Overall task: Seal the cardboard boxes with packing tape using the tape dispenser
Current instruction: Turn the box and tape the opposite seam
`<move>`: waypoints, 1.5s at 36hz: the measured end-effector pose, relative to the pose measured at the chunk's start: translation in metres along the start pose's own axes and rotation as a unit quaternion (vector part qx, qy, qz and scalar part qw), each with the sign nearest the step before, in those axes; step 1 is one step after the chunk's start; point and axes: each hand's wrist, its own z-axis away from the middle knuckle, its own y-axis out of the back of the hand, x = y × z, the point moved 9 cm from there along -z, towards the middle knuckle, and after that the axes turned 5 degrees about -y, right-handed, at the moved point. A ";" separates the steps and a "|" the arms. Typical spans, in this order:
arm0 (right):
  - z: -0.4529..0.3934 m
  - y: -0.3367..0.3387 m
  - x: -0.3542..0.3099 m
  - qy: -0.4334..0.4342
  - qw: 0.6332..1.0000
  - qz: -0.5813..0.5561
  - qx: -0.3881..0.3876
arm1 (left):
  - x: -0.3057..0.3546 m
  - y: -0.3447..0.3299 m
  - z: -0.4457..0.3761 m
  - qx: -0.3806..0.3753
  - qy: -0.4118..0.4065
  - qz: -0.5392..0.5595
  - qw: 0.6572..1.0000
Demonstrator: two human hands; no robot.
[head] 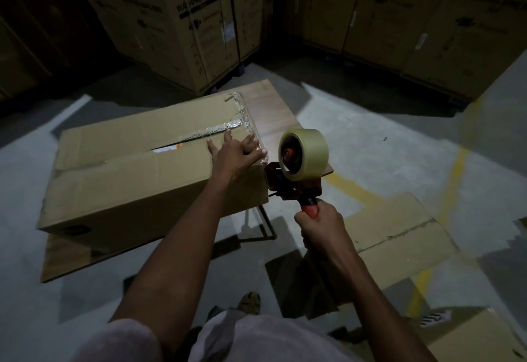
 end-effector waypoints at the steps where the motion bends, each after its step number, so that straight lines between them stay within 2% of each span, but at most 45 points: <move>1: 0.001 0.000 0.000 0.005 1.000 0.004 0.003 | 0.000 0.000 0.000 0.001 -0.001 0.000 1.000; 12: -0.011 -0.013 -0.008 0.048 0.989 0.136 0.017 | -0.009 -0.006 -0.005 -0.014 0.014 -0.007 1.000; 22: -0.016 -0.020 -0.017 0.058 0.978 0.194 0.041 | -0.011 0.000 -0.013 -0.026 -0.031 0.009 0.999; 29: -0.014 -0.017 -0.027 0.074 0.960 0.261 0.064 | -0.010 0.004 -0.016 -0.024 -0.024 0.016 0.999; 32: -0.013 -0.016 -0.034 0.088 0.947 0.299 0.085 | -0.011 0.001 -0.019 -0.058 -0.001 -0.035 0.998; 35: -0.011 -0.022 -0.018 0.080 0.931 0.350 0.060 | -0.009 0.004 -0.017 -0.041 -0.017 -0.018 0.999; 39: 0.013 -0.027 0.042 0.036 0.951 0.306 0.010 | -0.009 0.005 -0.015 -0.013 -0.044 0.032 0.998; 44: 0.009 -0.006 0.056 -0.004 0.969 0.241 0.054 | -0.006 0.002 -0.017 -0.022 -0.042 0.009 0.999; 54: -0.009 -0.007 0.032 -0.001 0.978 0.182 0.098 | 0.014 -0.002 -0.007 -0.031 -0.146 -0.168 0.974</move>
